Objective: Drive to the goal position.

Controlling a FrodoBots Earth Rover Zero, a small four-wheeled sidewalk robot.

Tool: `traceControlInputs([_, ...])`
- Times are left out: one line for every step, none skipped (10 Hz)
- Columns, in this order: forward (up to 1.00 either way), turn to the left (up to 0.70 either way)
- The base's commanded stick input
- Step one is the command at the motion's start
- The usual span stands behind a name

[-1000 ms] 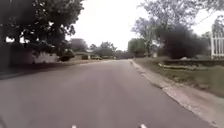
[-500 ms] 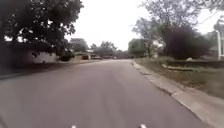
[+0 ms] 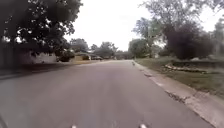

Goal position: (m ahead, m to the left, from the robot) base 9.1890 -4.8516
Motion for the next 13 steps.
traceControlInputs([0.7,0.0])
traceControlInputs([0.7,0.0])
traceControlInputs([0.7,0.0])
traceControlInputs([0.7,0.0])
traceControlInputs([0.7,-0.1])
traceControlInputs([0.7,-0.32])
traceControlInputs([0.7,-0.24])
traceControlInputs([0.7,-0.16])
traceControlInputs([0.7,-0.08])
traceControlInputs([0.7,0.0])
traceControlInputs([0.7,0.0])
traceControlInputs([0.7,0.0])
traceControlInputs([0.7,0.0])
